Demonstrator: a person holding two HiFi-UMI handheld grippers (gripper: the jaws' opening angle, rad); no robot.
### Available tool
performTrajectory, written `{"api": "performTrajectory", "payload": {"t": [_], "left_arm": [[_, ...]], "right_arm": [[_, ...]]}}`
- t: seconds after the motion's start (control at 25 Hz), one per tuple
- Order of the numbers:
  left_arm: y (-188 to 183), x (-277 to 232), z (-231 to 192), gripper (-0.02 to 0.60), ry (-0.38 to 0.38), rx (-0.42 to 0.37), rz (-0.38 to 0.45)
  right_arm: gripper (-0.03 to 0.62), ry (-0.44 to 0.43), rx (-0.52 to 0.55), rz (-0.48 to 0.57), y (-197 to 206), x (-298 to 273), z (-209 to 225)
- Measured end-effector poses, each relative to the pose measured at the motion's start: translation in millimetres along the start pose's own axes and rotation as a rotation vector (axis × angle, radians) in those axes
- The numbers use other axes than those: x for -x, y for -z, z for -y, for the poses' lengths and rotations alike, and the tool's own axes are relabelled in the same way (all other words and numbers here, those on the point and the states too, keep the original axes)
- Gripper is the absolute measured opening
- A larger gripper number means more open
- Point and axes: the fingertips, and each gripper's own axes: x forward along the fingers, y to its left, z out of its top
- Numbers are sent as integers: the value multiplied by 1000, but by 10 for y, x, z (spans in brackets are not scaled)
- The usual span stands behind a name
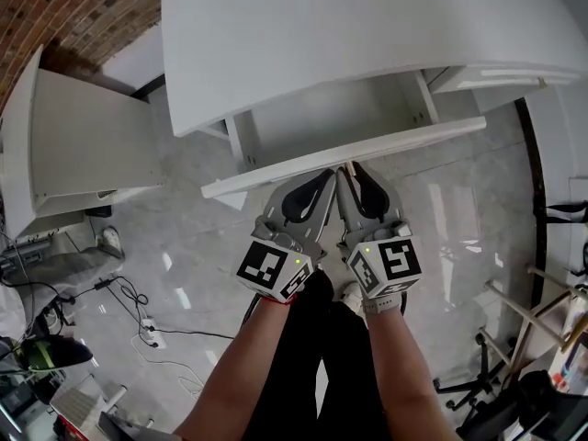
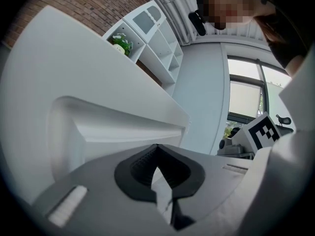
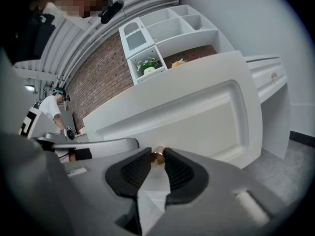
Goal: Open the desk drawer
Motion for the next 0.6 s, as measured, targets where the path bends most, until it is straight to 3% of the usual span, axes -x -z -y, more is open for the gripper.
{"api": "performTrajectory", "payload": {"t": [0.6], "left_arm": [[107, 114, 204, 2, -77, -5, 16]], "right_arm": [[71, -40, -32, -10, 92, 287, -35]]}}
